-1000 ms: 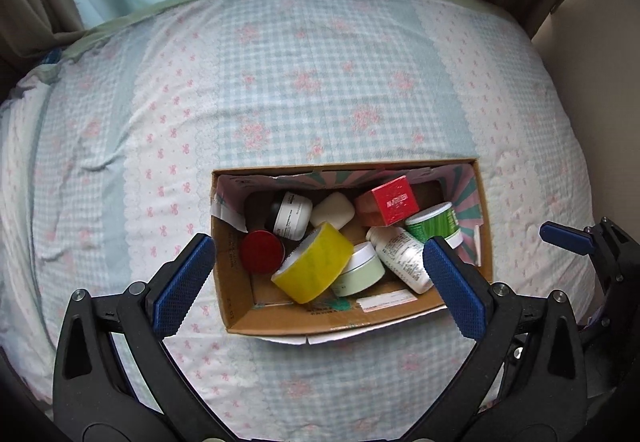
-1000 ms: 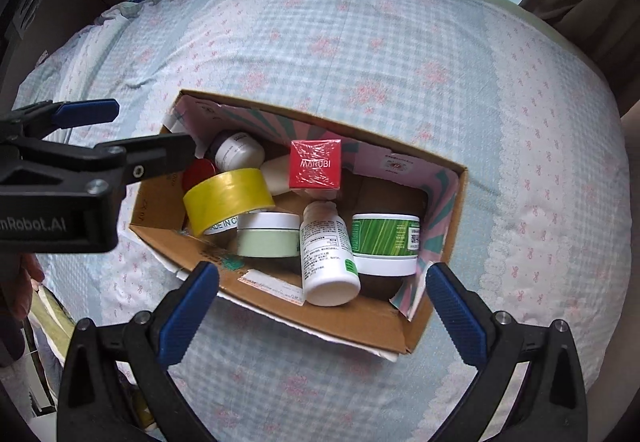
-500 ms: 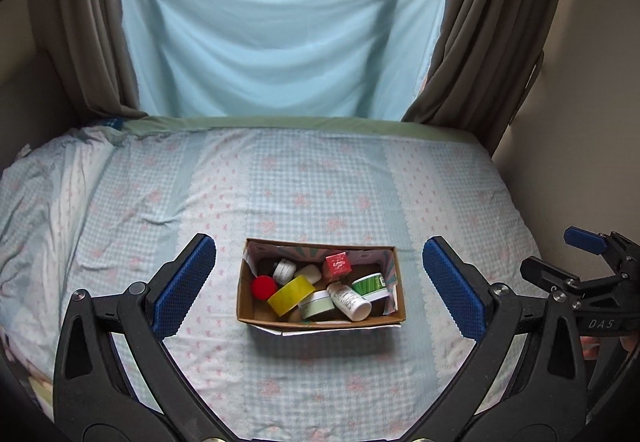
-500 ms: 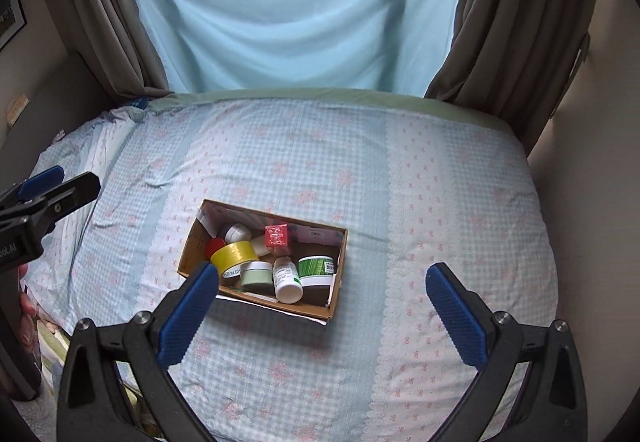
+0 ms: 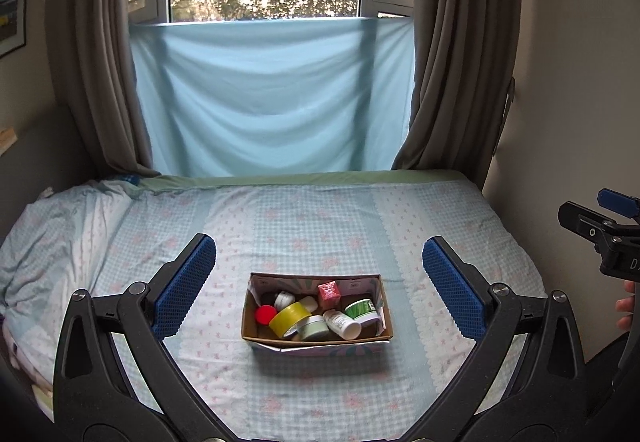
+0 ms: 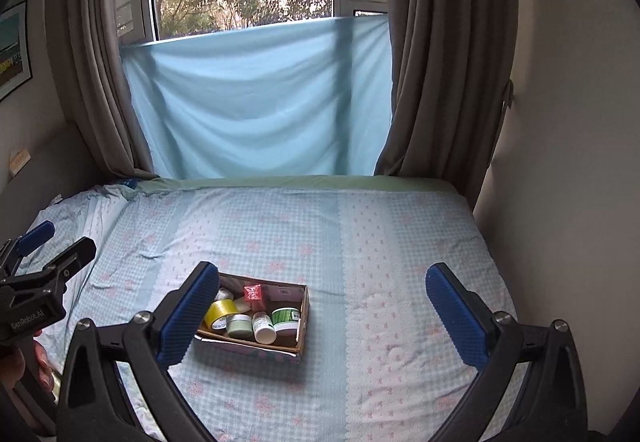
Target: Organize rigid objects
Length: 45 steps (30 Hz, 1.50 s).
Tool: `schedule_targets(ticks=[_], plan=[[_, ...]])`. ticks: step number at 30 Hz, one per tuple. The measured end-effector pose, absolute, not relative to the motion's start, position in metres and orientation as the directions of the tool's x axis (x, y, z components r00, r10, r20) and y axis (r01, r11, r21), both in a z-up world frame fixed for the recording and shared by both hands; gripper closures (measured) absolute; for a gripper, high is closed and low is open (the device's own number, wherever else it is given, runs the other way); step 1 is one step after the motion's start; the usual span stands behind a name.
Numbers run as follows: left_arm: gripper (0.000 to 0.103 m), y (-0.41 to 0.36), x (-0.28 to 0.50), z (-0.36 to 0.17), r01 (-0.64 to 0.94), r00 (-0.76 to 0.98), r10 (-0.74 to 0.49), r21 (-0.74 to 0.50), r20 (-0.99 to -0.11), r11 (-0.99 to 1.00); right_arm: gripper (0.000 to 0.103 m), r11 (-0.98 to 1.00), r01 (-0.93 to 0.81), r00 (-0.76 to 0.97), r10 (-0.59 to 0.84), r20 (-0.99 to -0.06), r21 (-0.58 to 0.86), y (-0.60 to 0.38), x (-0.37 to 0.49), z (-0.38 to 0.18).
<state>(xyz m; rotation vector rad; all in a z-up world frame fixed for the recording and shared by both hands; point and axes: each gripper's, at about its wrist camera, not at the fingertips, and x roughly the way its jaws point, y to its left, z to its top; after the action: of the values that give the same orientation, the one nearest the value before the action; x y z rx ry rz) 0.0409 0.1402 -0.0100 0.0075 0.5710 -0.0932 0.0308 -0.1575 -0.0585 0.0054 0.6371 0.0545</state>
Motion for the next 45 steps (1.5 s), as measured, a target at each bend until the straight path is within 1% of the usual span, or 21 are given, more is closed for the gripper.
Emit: schedule_targets(ticks=[3, 10, 19, 33, 45], plan=[[0.000, 0.137, 0.027, -0.010, 0.086, 0.849, -0.083, -0.018, -0.522, 0.996, 0.000, 0.999, -0.032, 0.823, 0.038, -0.566, 0.021, -0.160, 0.021, -0.058], [0.000, 0.132, 0.010, -0.006, 0.098, 0.854, -0.103, -0.036, -0.510, 0.995, 0.000, 0.999, -0.038, 0.838, 0.035, -0.545, 0.005, -0.159, 0.007, -0.053], [0.000, 0.126, 0.006, -0.001, 0.102, 0.862, -0.097, -0.017, -0.498, 0.995, 0.000, 0.999, -0.036, 0.832, 0.040, -0.553, 0.018, -0.160, 0.001, -0.055], [0.000, 0.129, -0.002, 0.002, 0.090, 0.873, -0.091, -0.025, -0.480, 0.996, 0.000, 0.999, -0.025, 0.838, 0.033, -0.545, 0.023, -0.164, -0.005, -0.056], [0.000, 0.131, -0.003, 0.004, 0.056, 0.887, -0.053, -0.007, -0.458, 0.998, 0.000, 0.999, -0.024, 0.841, 0.032, -0.541, 0.023, -0.163, -0.005, -0.055]])
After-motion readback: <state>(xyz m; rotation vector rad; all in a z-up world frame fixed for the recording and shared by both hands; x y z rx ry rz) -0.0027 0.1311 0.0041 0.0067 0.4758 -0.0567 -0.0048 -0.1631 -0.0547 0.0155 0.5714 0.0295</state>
